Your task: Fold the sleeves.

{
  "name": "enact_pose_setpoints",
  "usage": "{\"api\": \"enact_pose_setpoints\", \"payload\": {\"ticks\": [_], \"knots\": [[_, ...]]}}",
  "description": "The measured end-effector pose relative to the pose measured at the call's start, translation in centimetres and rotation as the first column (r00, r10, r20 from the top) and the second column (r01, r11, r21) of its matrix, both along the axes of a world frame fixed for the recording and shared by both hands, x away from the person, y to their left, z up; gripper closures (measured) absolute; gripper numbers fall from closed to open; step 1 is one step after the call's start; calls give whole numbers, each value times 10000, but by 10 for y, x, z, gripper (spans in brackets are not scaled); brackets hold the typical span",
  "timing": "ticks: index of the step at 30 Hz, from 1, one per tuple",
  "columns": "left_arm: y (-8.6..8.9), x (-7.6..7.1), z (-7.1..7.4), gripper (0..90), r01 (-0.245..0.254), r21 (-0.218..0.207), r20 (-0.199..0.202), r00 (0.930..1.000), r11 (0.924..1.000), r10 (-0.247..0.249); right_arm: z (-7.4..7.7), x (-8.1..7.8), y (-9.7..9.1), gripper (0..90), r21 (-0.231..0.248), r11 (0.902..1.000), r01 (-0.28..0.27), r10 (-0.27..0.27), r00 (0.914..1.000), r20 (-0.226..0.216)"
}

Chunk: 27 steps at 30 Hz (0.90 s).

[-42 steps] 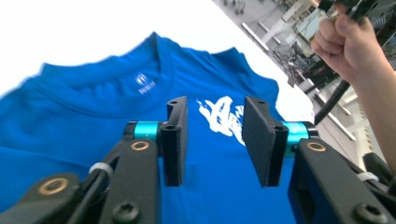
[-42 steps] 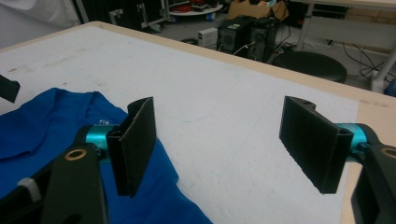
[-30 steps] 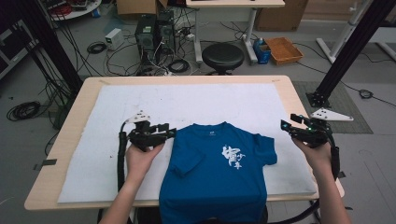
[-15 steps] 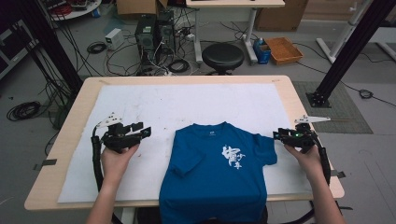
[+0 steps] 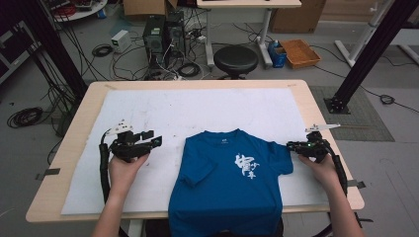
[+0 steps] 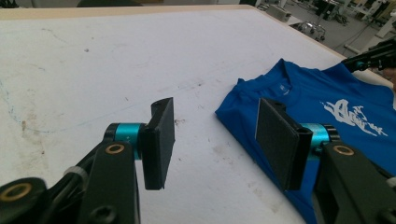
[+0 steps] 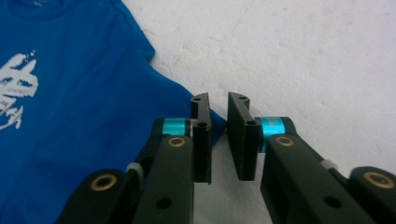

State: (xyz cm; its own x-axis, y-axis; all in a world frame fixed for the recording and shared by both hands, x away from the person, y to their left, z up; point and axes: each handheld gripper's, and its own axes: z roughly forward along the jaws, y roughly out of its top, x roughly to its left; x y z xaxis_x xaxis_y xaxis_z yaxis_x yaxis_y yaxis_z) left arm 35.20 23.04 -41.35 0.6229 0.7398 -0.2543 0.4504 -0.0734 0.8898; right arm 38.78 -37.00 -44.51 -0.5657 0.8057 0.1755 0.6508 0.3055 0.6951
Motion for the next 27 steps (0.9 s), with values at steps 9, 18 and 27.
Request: {"api": "enact_pose_setpoints", "payload": {"ticks": [9, 18, 27], "knots": [[-1, 1, -1, 470, 56, -6, -100, 9999, 10000, -56, 16, -11, -8, 883, 797, 9968, 94, -144, 9979, 626], [-1, 2, -1, 468, 107, -3, -139, 9998, 9999, -107, 33, -20, -11, 883, 1569, 9876, 21, -159, 9961, 870], [-3, 2, -2, 465, 126, 58, -230, 9997, 9999, -125, 53, -26, 11, 882, 1648, 9838, -709, 513, 9915, 1200]]}}
